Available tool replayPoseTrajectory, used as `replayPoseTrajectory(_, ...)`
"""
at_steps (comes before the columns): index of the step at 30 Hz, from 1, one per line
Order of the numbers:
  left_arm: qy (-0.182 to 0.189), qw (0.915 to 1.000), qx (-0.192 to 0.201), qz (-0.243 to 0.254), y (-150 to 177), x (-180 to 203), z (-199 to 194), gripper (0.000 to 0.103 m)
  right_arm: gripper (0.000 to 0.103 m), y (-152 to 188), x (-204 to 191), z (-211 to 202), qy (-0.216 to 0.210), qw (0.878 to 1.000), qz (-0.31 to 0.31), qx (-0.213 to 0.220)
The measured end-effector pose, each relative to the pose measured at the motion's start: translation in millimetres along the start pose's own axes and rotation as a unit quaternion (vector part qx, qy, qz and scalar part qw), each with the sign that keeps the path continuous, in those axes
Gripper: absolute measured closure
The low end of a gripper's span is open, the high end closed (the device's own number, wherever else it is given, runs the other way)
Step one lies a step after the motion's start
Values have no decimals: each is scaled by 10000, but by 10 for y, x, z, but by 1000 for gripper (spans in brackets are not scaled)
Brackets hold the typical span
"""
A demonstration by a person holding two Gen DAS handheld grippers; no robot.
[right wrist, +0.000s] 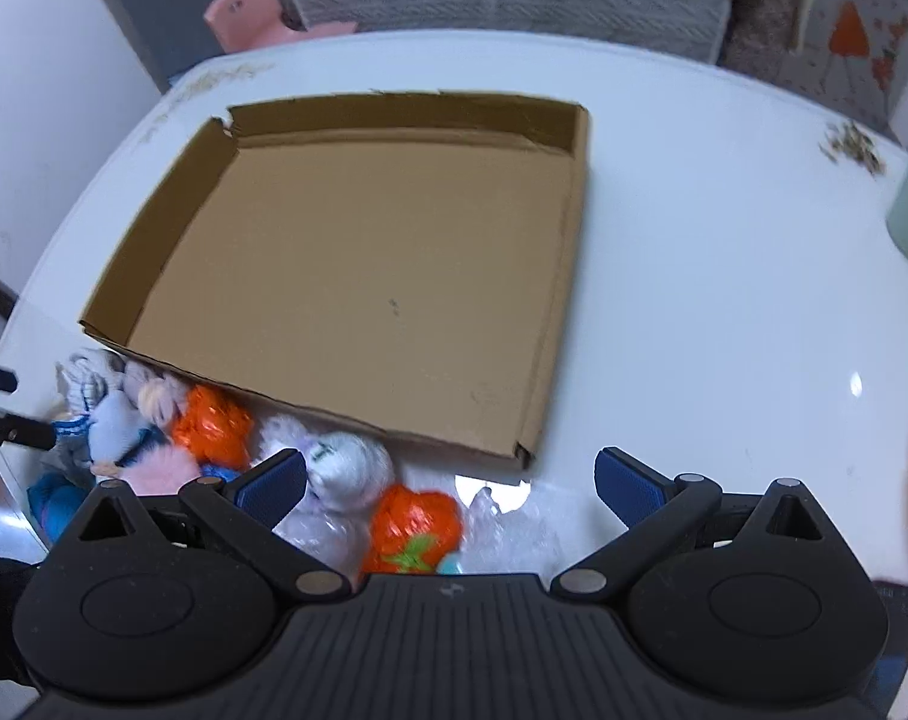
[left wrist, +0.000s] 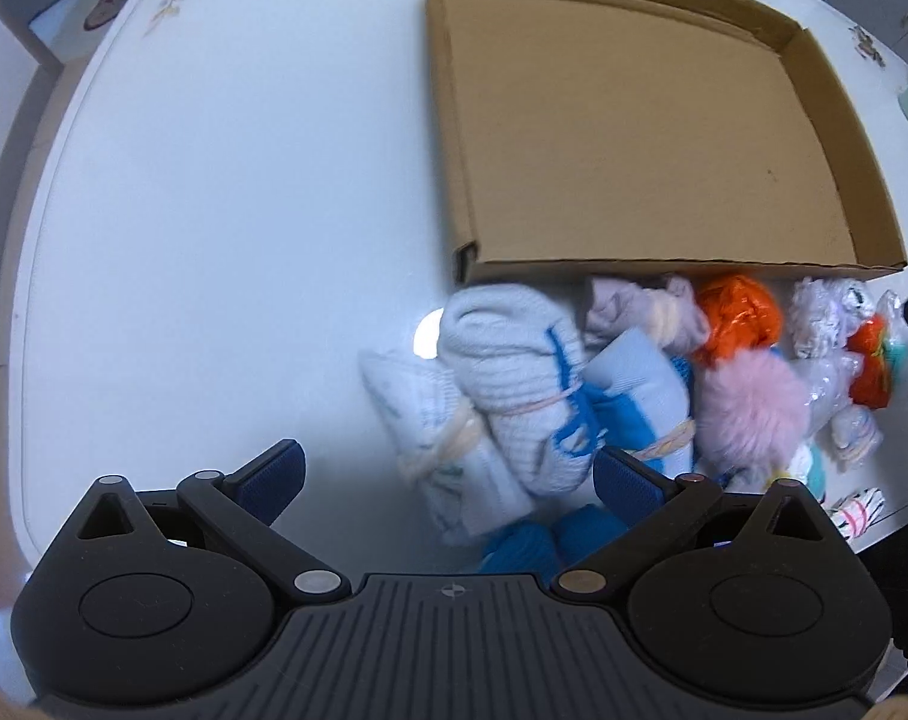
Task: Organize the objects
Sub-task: 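Move both tools toward the bundled items beside the cardboard tray, then grasp the white rolled sock with left tool while right tool grasps bubble-wrapped bundle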
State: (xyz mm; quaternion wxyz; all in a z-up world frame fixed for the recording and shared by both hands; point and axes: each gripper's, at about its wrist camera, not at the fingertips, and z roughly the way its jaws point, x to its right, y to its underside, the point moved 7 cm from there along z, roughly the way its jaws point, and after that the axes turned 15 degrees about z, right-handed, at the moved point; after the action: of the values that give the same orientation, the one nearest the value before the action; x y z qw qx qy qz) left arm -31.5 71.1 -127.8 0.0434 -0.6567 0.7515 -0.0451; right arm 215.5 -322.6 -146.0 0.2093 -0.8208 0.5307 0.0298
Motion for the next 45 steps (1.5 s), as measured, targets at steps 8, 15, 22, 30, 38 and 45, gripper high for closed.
replayPoseTrajectory(8, 10, 9999, -84, -86, 0, -16, 40, 1, 17, 89, 237, -13, 240, 9980, 547, -185)
replayPoseTrajectory(15, -13, 9998, -166, 82, 5, 88, -18, 1, 32, 124, 358, 5, 338, 9961, 752, -325)
replayPoseTrajectory(22, -308, 9984, -450, 121, 42, 96, 176, 1, 56, 189, 306, 155, 428, 9946, 761, -560)
replayPoseTrajectory(30, -528, 9963, -424, 535, -97, 406, 363, 4, 61, 186, 284, 205, 351, 9945, 788, -588)
replayPoseTrajectory(38, -425, 9972, -327, 520, -120, 528, 451, 16, 57, 124, 319, 232, 366, 9930, 974, -565)
replayPoseTrajectory(45, -313, 9987, -145, 383, -213, 613, 394, 48, 57, 84, 283, 284, 355, 9921, 1062, -558)
